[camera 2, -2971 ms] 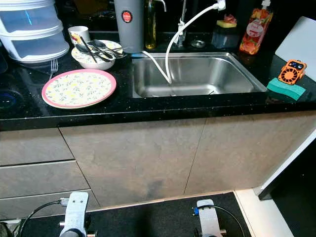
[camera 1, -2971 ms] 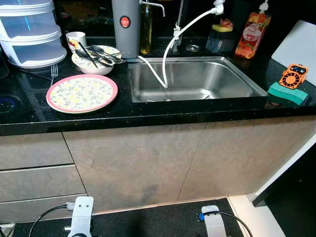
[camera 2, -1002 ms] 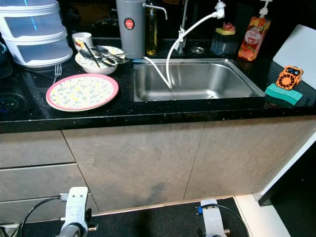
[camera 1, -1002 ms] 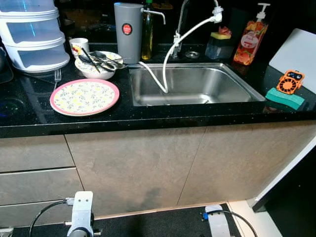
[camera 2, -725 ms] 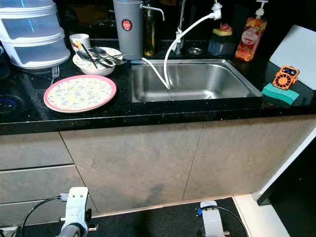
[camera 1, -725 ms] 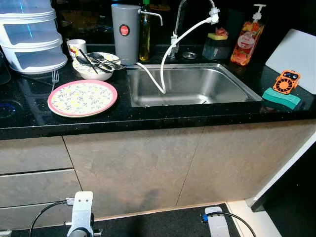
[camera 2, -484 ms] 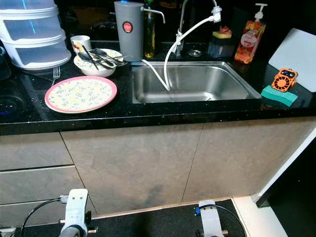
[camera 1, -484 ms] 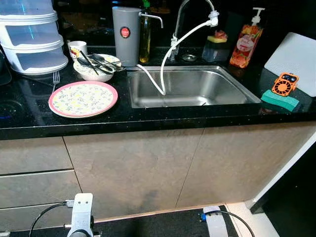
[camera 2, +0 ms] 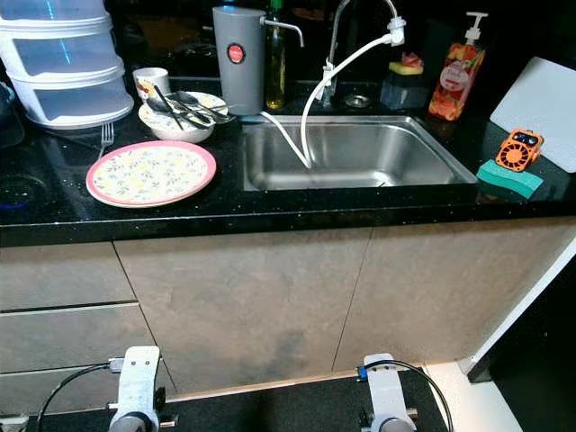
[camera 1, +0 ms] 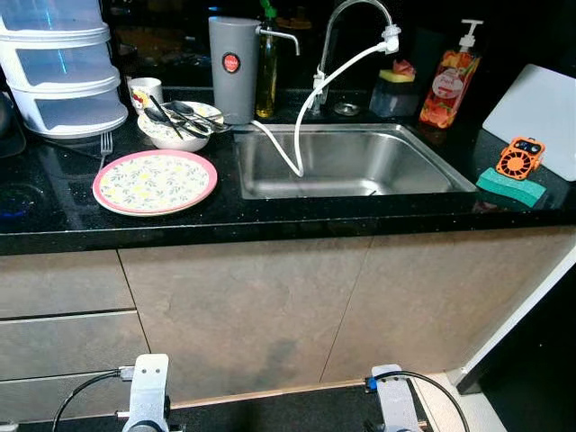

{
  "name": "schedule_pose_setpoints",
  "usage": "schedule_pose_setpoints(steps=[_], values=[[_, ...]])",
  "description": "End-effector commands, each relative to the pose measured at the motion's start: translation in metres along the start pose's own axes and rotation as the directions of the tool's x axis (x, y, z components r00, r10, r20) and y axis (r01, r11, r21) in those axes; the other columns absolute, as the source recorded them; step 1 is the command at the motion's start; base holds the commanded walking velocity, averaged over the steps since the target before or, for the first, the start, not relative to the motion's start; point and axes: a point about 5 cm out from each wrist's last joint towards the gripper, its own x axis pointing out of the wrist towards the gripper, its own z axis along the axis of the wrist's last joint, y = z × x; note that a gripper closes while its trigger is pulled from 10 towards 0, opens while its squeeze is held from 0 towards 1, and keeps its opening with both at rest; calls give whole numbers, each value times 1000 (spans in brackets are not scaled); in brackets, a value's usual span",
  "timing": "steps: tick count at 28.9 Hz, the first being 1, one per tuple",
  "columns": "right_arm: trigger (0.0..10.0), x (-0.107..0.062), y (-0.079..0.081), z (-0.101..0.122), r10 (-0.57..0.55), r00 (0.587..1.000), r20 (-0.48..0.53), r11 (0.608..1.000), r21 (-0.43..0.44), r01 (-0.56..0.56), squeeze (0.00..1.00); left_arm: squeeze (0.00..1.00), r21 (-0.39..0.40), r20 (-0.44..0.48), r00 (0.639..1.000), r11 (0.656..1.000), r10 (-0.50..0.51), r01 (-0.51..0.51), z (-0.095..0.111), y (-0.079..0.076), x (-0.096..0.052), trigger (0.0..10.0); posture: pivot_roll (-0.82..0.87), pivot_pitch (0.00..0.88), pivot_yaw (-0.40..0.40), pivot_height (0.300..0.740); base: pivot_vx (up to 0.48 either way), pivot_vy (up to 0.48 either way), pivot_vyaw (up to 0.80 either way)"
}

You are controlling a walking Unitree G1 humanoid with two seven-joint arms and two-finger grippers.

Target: Kitchen organization

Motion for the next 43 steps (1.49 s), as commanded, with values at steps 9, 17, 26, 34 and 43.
schedule_pose_setpoints(steps=[9, 17, 26, 34, 43], values=[[10000, -3, 3, -13, 1, 1000, -26, 1000, -3, -1, 0, 0, -2, -19, 1000, 1000, 12, -12, -2, 0, 0, 10000, 23, 41, -66, 740, 0, 0, 0], [10000, -2, 7, -9, 7, 1000, -22, 1000, -4, -7, 0, 0, -5, -18, 1000, 1000, 13, -13, -2, 0, 0, 10000, 23, 45, -66, 740, 0, 0, 0], [10000, 1, 17, 5, 16, 1000, -10, 1000, -5, -16, 0, 0, 4, -16, 1000, 1000, 7, -7, -1, 0, 1, 10000, 13, 42, -65, 740, 0, 0, 0], [10000, -2, 16, -9, 12, 1000, -20, 1000, -10, -12, 0, 0, 13, -11, 1000, 1000, -4, 4, 0, -3, 1, 10000, 23, 41, -63, 740, 0, 0, 0], [10000, -2, 11, -11, 12, 1000, -18, 1000, -7, -12, 0, 0, 12, -12, 1000, 1000, 5, -4, -2, 0, 0, 10000, 30, 66, -58, 740, 0, 0, 0]])
